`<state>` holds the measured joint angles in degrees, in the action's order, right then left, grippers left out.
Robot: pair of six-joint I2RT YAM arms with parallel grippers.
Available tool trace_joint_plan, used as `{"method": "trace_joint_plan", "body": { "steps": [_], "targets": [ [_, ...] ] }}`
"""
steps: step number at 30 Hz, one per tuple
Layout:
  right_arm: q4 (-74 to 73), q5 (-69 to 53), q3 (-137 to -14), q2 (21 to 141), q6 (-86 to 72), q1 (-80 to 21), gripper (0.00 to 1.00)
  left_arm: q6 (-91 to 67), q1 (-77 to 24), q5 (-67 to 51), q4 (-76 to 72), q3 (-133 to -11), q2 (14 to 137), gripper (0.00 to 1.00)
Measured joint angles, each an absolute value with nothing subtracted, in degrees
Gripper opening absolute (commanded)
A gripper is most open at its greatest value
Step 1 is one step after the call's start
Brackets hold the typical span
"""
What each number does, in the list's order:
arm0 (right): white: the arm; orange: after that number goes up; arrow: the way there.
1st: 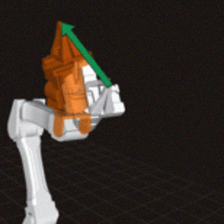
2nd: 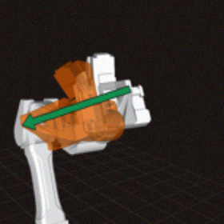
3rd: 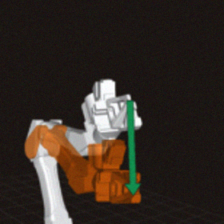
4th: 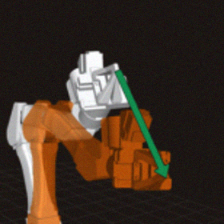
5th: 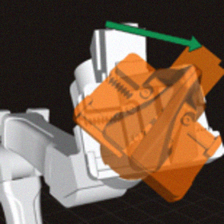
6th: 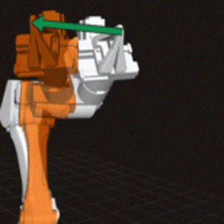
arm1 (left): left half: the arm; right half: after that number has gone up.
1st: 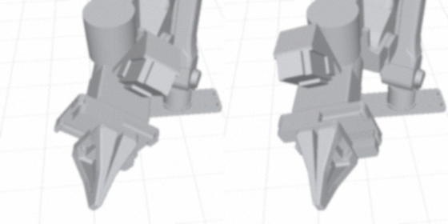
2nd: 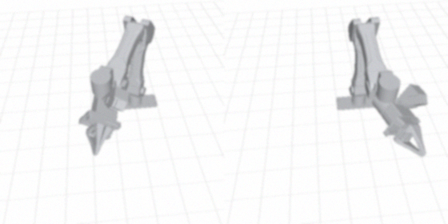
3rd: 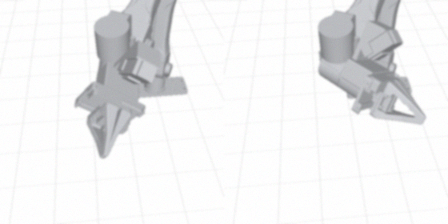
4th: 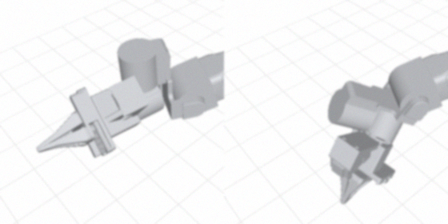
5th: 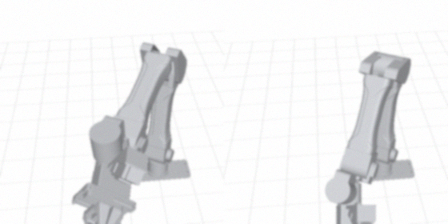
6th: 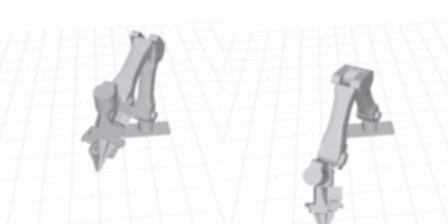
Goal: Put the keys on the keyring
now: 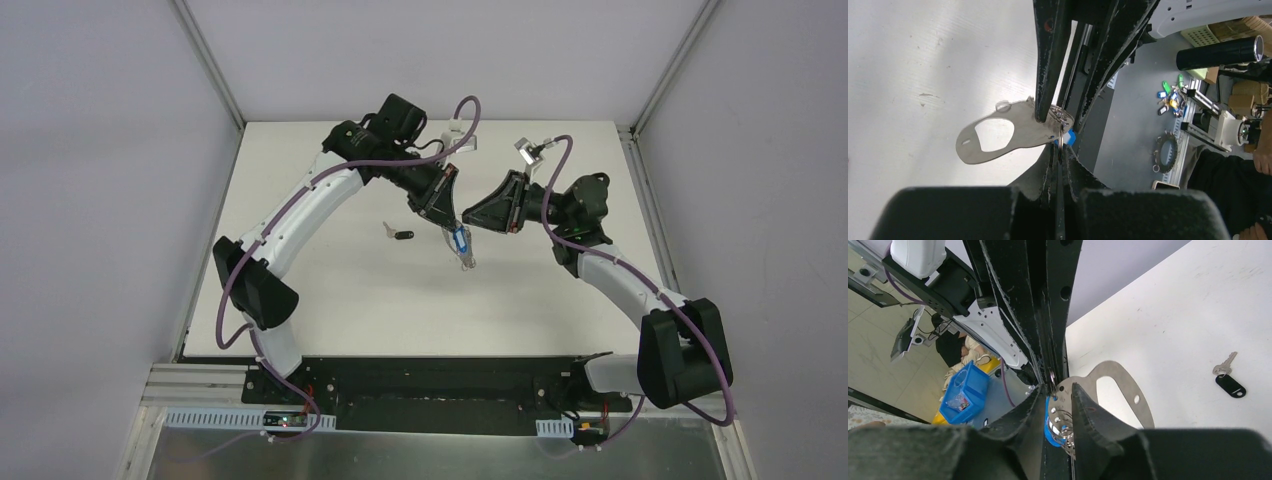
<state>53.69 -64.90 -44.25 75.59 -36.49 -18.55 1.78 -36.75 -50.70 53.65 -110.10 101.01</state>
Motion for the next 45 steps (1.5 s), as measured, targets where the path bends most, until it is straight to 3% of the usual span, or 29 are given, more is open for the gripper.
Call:
{"method": "trace_joint_plan", "body": {
  "steps": [4,10,23,26,29,33,38,45],
  "targets": [
    [52.7,-66.1,-44.3,75.6,-35.1,-18.5,0.38,5.4,-37.3,-49.6,60.6,-116.4,104.1,0.0],
    [50.3,-67.8,-44.3,75.6,-32.5,-19.4,0.37,9.1,-39.8,-47.7,67.5,-121.3,107.5,0.0],
    [45.7,-70.3,-44.5,75.3,-28.2,-21.6,0.0,11.9,-40.9,-45.5,73.3,-123.9,109.8,0.0],
    [44.7,-70.7,-44.9,75.3,-26.9,-21.9,0.0,12.1,-40.9,-45.3,73.6,-123.9,109.9,0.01],
    [43.8,-70.7,-45.4,75.3,-26.4,-21.8,0.0,12.2,-40.9,-45.4,73.3,-123.9,109.9,0.12],
    [44.1,-69.5,-45.6,75.3,-28.6,-21.0,0.0,11.0,-39.6,-46.9,67.2,-117.8,107.1,0.19],
    [49.7,-66.3,-45.6,75.4,-34.9,-19.7,0.0,6.2,-36.6,-49.3,55.9,-108.7,101.3,0.19],
    [55.8,-63.4,-44.9,75.7,-40.4,-18.6,0.0,2.0,-35.6,-51.2,48.5,-108.1,100.0,0.19]
  ]
}}
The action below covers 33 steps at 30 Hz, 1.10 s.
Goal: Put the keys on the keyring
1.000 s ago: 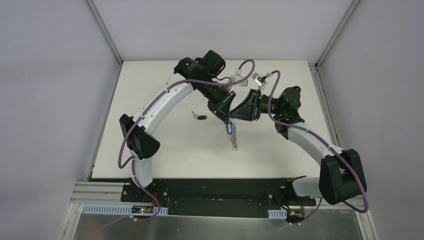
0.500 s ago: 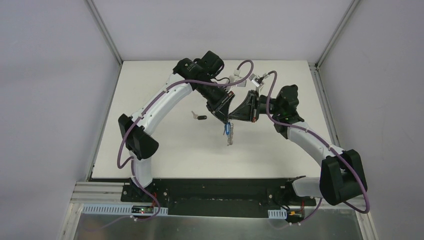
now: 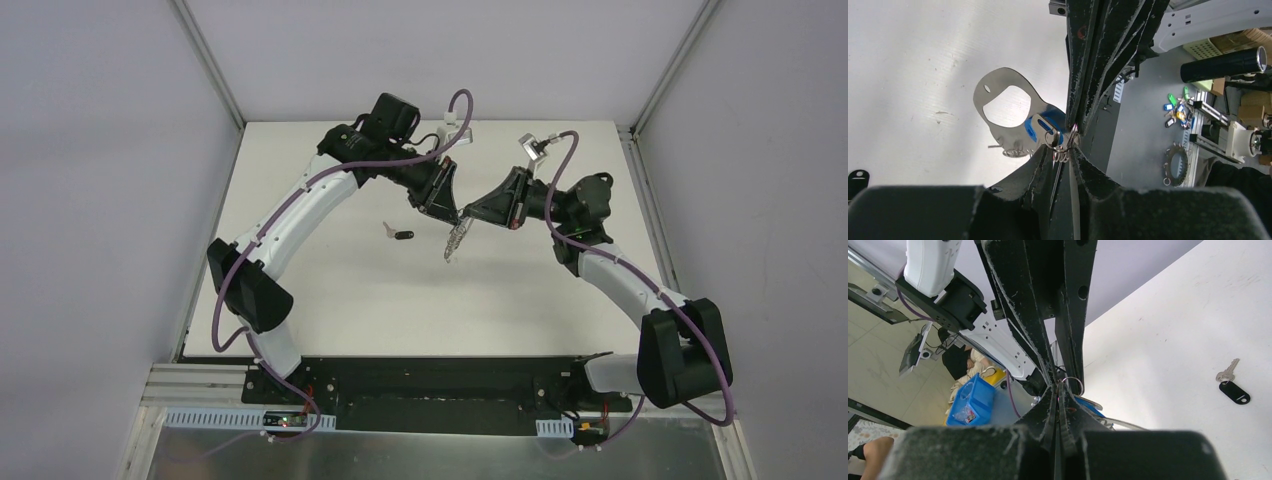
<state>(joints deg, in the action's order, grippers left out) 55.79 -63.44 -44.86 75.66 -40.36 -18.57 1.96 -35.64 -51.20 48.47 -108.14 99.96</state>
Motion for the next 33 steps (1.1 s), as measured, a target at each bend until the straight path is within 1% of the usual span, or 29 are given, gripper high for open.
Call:
{"method": "trace_joint_plan", "body": {
  "steps": [9,17,21,29,33],
  "targets": [
    [57.7,-63.2,-44.3,75.7,-42.2,-17.8,0.0,1.1,-35.6,-52.4,47.1,-107.8,99.9,0.19],
    [57.8,-63.9,-44.3,75.7,-42.4,-17.4,0.0,8.4,-35.6,-52.0,52.2,-107.9,99.2,0.21],
    [57.8,-64.6,-44.3,75.7,-42.4,-17.3,0.0,11.6,-35.6,-51.9,54.3,-108.6,98.5,0.27],
    [57.9,-66.4,-44.3,75.7,-42.5,-17.3,0.0,13.6,-35.7,-51.9,53.4,-109.8,98.1,0.38],
    [57.9,-66.9,-44.3,75.7,-42.6,-17.4,0.0,14.0,-36.4,-51.5,51.8,-109.8,98.1,0.41]
  ]
}}
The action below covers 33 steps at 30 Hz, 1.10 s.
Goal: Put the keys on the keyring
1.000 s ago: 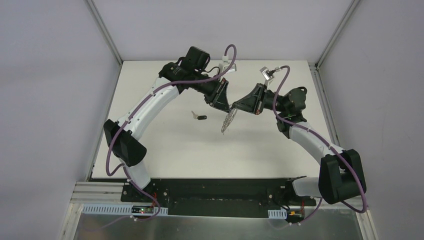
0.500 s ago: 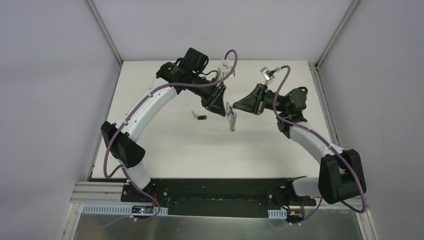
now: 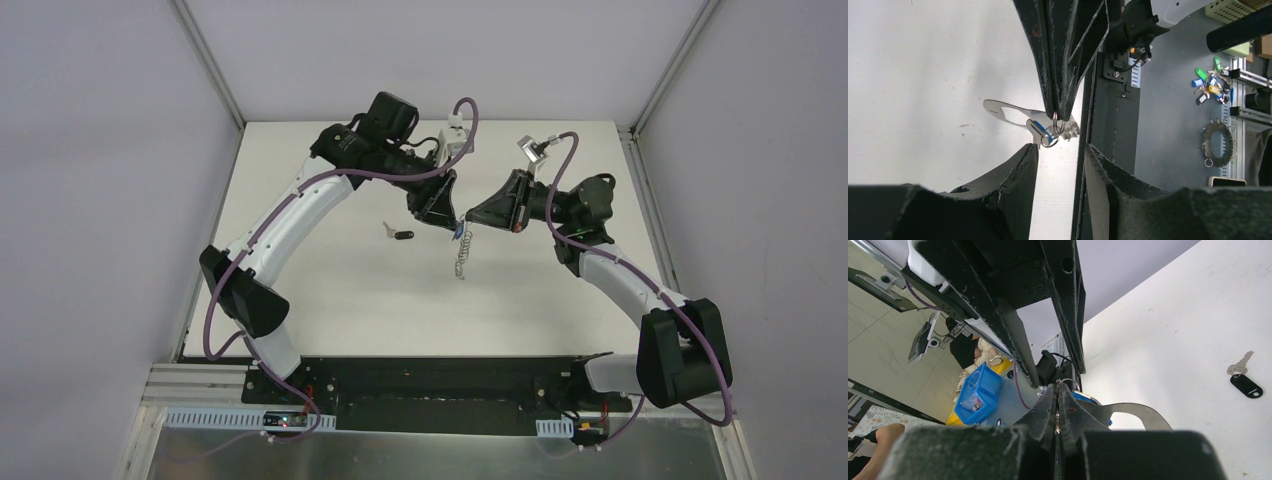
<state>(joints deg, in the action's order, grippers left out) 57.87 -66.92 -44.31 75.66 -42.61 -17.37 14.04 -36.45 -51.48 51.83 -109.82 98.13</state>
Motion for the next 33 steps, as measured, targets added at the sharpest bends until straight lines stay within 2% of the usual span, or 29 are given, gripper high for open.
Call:
{"method": "trace_joint_plan", "body": {
  "steps": [8,17,26,28,30,33],
  "targets": [
    [57.9,-67.2,-44.3,75.7,-42.6,-17.5,0.0,14.4,-37.9,-50.5,49.5,-110.0,98.1,0.4],
    [57.9,-67.3,-44.3,75.7,-42.8,-17.5,0.0,13.5,-38.6,-50.7,46.0,-107.5,98.1,0.24],
    [57.9,-66.8,-44.3,76.6,-42.9,-17.3,0.0,9.8,-38.7,-50.8,42.4,-103.6,98.1,0.15],
    [57.9,-66.8,-44.3,76.6,-42.8,-17.1,0.0,9.1,-38.7,-51.0,41.6,-103.2,98.1,0.1],
    [57.9,-66.8,-44.2,76.6,-42.8,-17.0,0.0,8.1,-38.7,-51.0,40.9,-102.9,98.1,0.01],
    [58.2,-66.8,-43.9,76.6,-42.6,-16.8,0.0,6.9,-38.6,-50.9,40.7,-102.7,98.1,0.0]
  ]
}}
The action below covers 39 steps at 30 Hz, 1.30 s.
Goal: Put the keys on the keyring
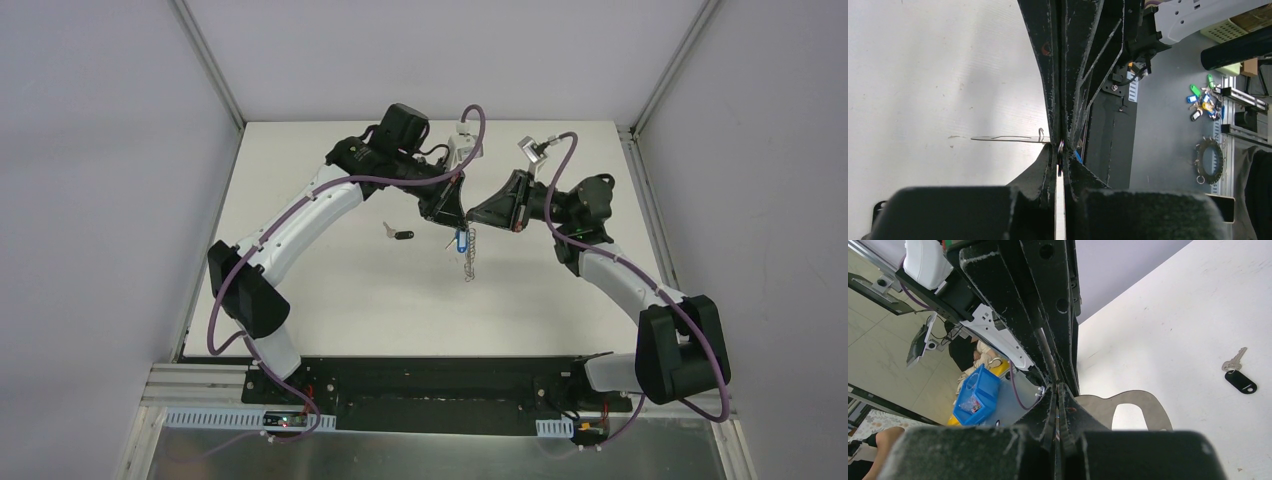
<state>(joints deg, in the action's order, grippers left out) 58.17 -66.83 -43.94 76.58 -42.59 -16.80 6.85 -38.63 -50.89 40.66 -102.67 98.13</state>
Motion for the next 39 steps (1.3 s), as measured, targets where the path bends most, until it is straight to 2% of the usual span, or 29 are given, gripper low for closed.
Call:
{"method": "trace_joint_plan", "body": {
  "steps": [5,13,27,30,35,39],
  "targets": [
    [58.0,-67.1,-43.5,76.5,-40.6,-16.9,0.0,6.3,-38.7,-49.9,43.0,-103.7,98.4,0.0],
    [56.1,-68.3,-43.5,74.0,-35.5,-17.0,0.0,7.2,-39.4,-48.8,58.4,-117.6,105.3,0.0],
    [48.5,-69.3,-43.4,72.6,-28.5,-17.4,0.0,7.2,-39.4,-48.3,60.9,-118.1,105.9,0.0],
    [47.6,-69.3,-43.4,72.6,-27.9,-17.5,0.05,7.4,-39.4,-48.3,61.1,-118.1,105.9,0.0],
    [45.8,-70.0,-43.4,72.4,-27.1,-17.5,0.21,8.6,-39.4,-48.3,62.1,-118.1,105.9,0.0],
    [44.6,-70.1,-43.4,72.4,-26.9,-17.5,0.28,10.6,-39.8,-47.5,64.0,-118.1,105.9,0.0]
  ]
}}
